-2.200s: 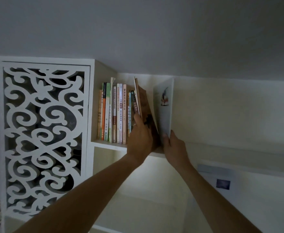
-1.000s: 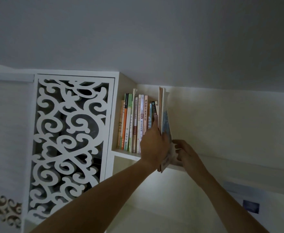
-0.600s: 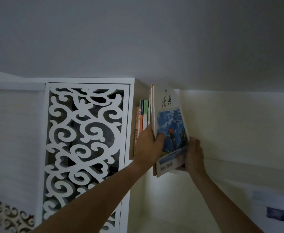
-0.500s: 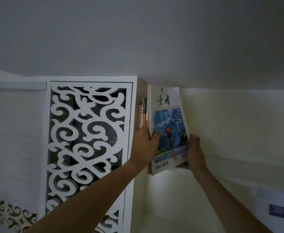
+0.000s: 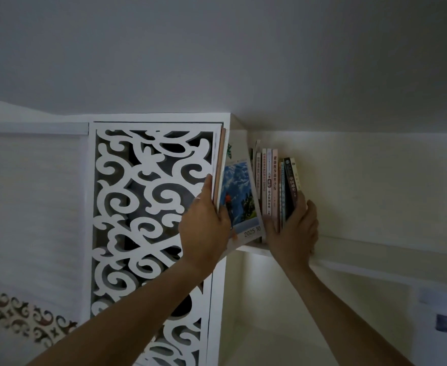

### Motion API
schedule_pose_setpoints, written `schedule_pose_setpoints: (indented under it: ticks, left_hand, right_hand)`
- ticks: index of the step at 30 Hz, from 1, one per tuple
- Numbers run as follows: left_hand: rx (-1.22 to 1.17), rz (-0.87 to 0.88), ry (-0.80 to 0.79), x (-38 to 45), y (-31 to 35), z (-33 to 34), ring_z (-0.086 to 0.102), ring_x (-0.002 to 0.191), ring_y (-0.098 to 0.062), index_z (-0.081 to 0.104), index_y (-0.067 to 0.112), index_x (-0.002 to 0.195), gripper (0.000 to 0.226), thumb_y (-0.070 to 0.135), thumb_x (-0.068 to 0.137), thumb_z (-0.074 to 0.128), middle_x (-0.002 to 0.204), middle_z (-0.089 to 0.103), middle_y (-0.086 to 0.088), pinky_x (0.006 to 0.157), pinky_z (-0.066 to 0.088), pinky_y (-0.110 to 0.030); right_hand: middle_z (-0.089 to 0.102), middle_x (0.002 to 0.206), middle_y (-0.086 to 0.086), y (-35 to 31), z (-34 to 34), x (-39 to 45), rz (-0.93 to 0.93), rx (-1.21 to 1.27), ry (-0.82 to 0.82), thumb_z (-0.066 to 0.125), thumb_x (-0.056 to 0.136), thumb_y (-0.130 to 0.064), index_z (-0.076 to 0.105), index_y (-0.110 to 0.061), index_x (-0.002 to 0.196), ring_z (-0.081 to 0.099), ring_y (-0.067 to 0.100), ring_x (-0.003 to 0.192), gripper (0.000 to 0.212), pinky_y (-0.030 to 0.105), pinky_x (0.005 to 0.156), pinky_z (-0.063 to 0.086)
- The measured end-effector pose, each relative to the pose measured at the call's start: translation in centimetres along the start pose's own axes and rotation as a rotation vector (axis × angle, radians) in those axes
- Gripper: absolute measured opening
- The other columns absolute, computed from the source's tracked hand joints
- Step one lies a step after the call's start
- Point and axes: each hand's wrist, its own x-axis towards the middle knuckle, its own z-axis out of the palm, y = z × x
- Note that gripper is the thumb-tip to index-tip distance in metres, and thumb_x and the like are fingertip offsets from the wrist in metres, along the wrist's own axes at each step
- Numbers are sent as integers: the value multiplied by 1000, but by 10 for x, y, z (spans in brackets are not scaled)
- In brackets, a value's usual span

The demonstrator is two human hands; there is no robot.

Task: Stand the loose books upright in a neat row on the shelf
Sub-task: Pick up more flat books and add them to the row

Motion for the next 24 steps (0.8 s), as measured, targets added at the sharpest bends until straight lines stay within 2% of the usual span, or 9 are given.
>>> schedule_pose_setpoints:
  ticks: [4,8,16,20,24]
  left_hand:
    - [85,-2,66,3,6,-16,73,81,-21,32,21,157,60,31,101,50,107,71,-5,61,63,-43]
    - [149,31,48,1,9,-26,71,79,-18,25,25,160,63,36,102,47,108,71,-4,61,63,-42]
    - [173,15,42,-4,15,-17,73,83,-19,19,27,161,65,37,104,48,116,71,-4,66,64,-41]
    - [184,4,41,-4,17,-15,73,85,-20,23,25,160,63,36,104,49,116,71,-4,68,64,-42]
    - [182,15,23,-6,23,-19,74,88,-18,32,21,155,56,30,104,51,118,71,-4,69,64,-37]
  right_hand:
    - [15,163,20,-14,12,-1,16,-36,-11,69,76,-71,9,-26,161,19,42,148,113,68,117,16]
    - [4,166,24,-22,23,0,81,-92,-44,61,68,-86,6,-28,162,6,48,151,123,72,117,5]
    - [-8,165,31,-37,44,11,167,-183,-43,72,55,-86,4,-31,163,-9,52,151,139,78,112,5]
    - [-10,163,33,-39,47,10,137,-205,-3,66,57,-90,1,-31,163,-12,52,151,137,78,112,5]
    - [-11,162,37,-43,52,12,131,-220,17,65,57,-91,1,-30,163,-12,53,151,138,78,112,4]
